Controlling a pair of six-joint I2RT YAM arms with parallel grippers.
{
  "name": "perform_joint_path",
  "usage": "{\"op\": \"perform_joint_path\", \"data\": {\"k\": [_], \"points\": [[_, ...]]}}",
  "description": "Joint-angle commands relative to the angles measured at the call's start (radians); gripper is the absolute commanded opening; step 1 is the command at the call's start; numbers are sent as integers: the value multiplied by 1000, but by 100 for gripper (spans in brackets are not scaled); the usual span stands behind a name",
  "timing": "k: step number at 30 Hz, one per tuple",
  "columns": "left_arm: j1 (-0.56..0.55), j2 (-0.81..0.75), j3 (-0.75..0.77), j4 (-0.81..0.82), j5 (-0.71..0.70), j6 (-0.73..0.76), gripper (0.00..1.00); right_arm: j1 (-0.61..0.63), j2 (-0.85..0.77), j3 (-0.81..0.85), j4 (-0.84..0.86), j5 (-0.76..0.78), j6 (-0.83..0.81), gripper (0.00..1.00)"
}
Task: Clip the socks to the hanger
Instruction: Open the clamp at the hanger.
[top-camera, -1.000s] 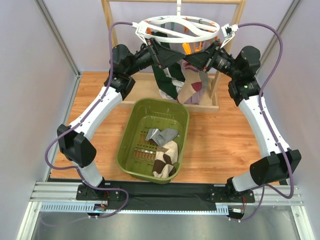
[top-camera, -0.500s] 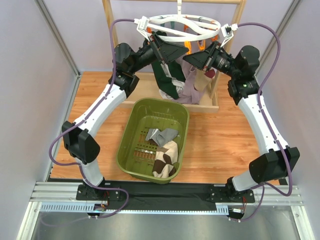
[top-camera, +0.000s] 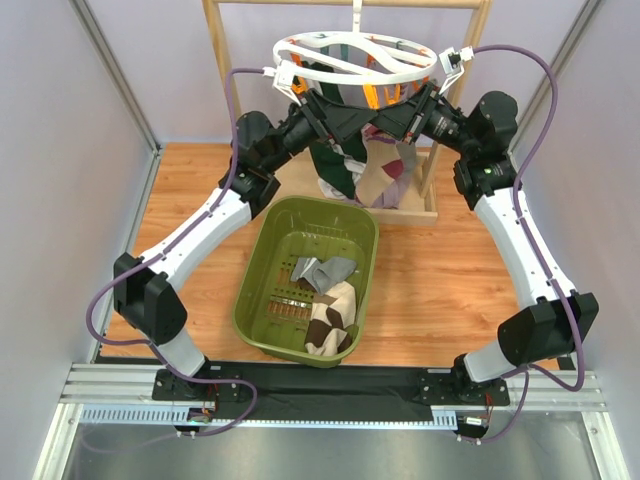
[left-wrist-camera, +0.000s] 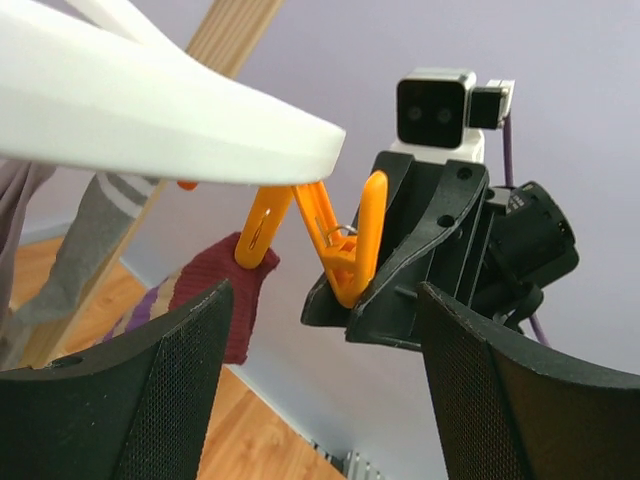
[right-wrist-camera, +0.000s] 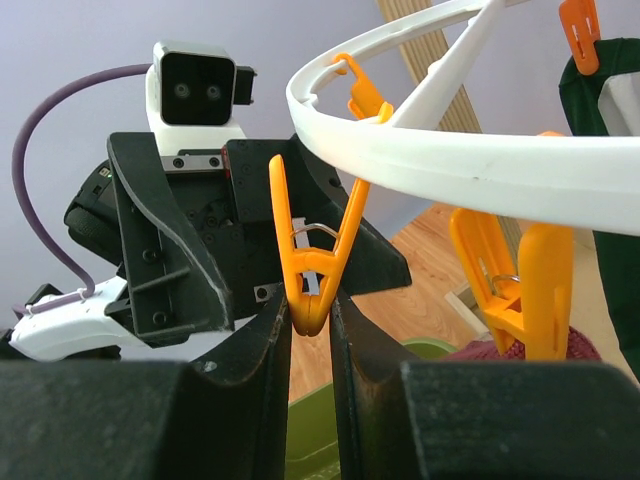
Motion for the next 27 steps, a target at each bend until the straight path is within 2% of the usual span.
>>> {"op": "perform_joint_path", "data": {"k": [1,7,10,16,20,24,27], "points": [[0,-15,18,135,-34,11,81,-3,0,24,32,-23,25,0],[3,16,78,122,-60,-7,82,-11,4,21,37,-37,25,0],[3,62,156,56,-39,-29,82,-11,6,23,46,-43,32,0],[3,131,225,83,6,-102,80,-12,4,26,49,-52,34,0],[3,128,219,68,6,-111,79,-14,4,29,50,-53,38,0],[1,134,230,30,35,-137,75,-12,7,38,35,-53,26,0],[-3,122,210,29,24,-130,77,-14,7,37,37,-53,25,0]]}}
